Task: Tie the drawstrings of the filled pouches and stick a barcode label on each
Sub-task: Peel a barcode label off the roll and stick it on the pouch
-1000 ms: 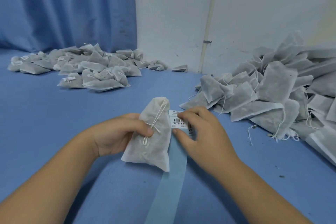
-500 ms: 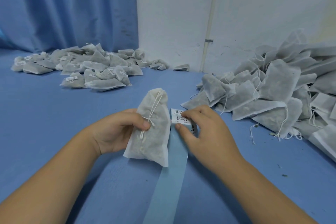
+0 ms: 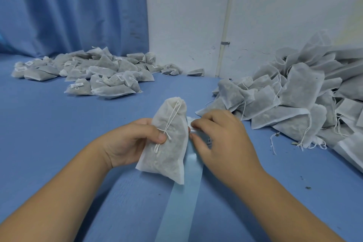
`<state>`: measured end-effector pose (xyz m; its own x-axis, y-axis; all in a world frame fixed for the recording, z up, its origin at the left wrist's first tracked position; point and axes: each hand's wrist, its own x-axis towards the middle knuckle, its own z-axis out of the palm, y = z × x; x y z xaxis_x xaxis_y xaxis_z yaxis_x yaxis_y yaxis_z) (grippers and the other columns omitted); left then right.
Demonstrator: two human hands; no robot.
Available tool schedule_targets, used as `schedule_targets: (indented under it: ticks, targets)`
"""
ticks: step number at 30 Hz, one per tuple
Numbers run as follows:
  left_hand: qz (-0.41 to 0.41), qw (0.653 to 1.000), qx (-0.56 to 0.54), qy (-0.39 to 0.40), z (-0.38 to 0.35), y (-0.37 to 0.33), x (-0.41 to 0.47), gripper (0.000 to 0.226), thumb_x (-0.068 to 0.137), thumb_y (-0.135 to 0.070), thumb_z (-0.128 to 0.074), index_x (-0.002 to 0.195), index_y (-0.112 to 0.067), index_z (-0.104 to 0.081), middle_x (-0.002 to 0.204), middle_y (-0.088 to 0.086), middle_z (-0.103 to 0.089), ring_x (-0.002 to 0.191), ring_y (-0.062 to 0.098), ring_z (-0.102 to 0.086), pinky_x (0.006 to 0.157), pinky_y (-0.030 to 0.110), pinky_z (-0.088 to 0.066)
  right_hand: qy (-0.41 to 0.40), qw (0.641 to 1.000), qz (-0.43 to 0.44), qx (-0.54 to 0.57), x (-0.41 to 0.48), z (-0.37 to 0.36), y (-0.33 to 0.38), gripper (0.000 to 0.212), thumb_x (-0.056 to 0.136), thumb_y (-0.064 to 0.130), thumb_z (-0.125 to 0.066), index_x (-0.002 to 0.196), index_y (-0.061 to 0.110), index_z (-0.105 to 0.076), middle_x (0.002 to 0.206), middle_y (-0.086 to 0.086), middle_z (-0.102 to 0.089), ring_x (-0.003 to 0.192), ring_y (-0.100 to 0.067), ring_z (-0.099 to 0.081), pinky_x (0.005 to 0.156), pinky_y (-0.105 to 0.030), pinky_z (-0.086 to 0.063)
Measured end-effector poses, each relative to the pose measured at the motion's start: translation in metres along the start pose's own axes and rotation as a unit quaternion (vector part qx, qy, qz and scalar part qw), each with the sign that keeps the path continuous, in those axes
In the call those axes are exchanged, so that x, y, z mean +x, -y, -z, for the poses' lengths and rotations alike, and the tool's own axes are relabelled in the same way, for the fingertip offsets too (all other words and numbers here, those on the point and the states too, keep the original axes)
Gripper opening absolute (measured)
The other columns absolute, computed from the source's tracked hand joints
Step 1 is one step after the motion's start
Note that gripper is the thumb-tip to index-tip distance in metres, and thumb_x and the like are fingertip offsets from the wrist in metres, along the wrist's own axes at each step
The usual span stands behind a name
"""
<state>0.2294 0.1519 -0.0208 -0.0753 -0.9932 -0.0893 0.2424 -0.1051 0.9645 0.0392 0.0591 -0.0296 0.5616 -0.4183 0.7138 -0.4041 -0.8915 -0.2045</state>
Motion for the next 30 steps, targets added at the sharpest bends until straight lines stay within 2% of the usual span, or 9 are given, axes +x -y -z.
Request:
schedule_targets:
  ticks: [6, 11, 18, 20, 22, 24, 30]
  targets:
    - [-0.003, 1.000, 0.018, -0.001, 0.000, 0.000, -0.002, 0.086, 0.053, -0.011, -0.070, 0.128, 0.022, -0.043, 0.084, 0.014, -0.069, 0.073, 0.022, -0.069, 0.065, 0.028, -0.056, 0.021, 0.999, -0.024, 0.034, 0.000, 0.001, 0.000, 0.019, 0.087, 0.026, -0.063, 0.082, 0.010, -0.071, 0.075, -0.004, -0.062, 0.074, -0.026, -0.057, 0.071, -0.041, -0.048]
    - [-0.001, 0.998, 0.062, -0.015, -0.001, 0.001, -0.001, 0.087, 0.053, -0.015, -0.074, 0.127, 0.020, -0.047, 0.092, 0.017, -0.066, 0.077, 0.023, -0.068, 0.067, 0.029, -0.056, 0.024, 0.983, -0.101, 0.153, 0.001, 0.005, -0.002, 0.008, 0.084, 0.019, -0.069, 0.077, 0.018, -0.073, 0.073, 0.003, -0.064, 0.076, -0.015, -0.058, 0.074, -0.035, -0.046]
    - [-0.007, 0.997, 0.074, -0.022, -0.005, 0.001, -0.001, 0.081, 0.054, -0.016, -0.074, 0.124, 0.018, -0.052, 0.092, 0.017, -0.067, 0.077, 0.022, -0.068, 0.067, 0.028, -0.056, 0.043, 0.983, -0.112, 0.142, 0.001, 0.008, -0.002, 0.008, 0.083, 0.022, -0.068, 0.077, 0.021, -0.074, 0.074, 0.003, -0.066, 0.077, -0.015, -0.060, 0.073, -0.037, -0.049]
    - [-0.007, 0.997, 0.072, -0.020, -0.004, 0.001, -0.001, 0.074, 0.054, -0.016, -0.074, 0.118, 0.015, -0.058, 0.089, 0.014, -0.068, 0.075, 0.021, -0.068, 0.067, 0.027, -0.056, 0.038, 0.982, -0.117, 0.144, 0.002, 0.009, -0.002, 0.009, 0.083, 0.023, -0.068, 0.077, 0.021, -0.074, 0.073, 0.004, -0.067, 0.075, -0.014, -0.061, 0.071, -0.037, -0.050]
    - [-0.014, 0.997, 0.076, -0.007, -0.005, 0.001, -0.001, 0.047, 0.056, -0.017, -0.074, 0.100, 0.000, -0.074, 0.083, 0.009, -0.071, 0.073, 0.018, -0.069, 0.066, 0.025, -0.056, 0.036, 0.981, -0.124, 0.145, 0.002, 0.010, -0.002, 0.009, 0.083, 0.023, -0.068, 0.076, 0.023, -0.075, 0.072, 0.006, -0.068, 0.073, -0.012, -0.062, 0.070, -0.037, -0.051]
    - [-0.024, 0.996, 0.085, 0.012, -0.008, 0.001, -0.002, 0.027, 0.059, -0.018, -0.072, 0.085, -0.013, -0.079, 0.080, 0.004, -0.073, 0.073, 0.014, -0.071, 0.066, 0.024, -0.056, 0.039, 0.979, -0.133, 0.148, 0.002, 0.012, -0.002, 0.010, 0.082, 0.024, -0.067, 0.076, 0.025, -0.075, 0.071, 0.009, -0.069, 0.071, -0.009, -0.063, 0.069, -0.035, -0.052]
    - [-0.030, 0.994, 0.098, 0.025, -0.008, 0.001, -0.001, 0.028, 0.061, -0.017, -0.073, 0.088, -0.014, -0.079, 0.086, 0.006, -0.074, 0.077, 0.017, -0.072, 0.068, 0.026, -0.056, 0.044, 0.984, -0.122, 0.121, 0.004, 0.014, -0.002, 0.012, 0.082, 0.024, -0.066, 0.074, 0.023, -0.075, 0.068, 0.007, -0.070, 0.069, -0.012, -0.064, 0.067, -0.035, -0.052]
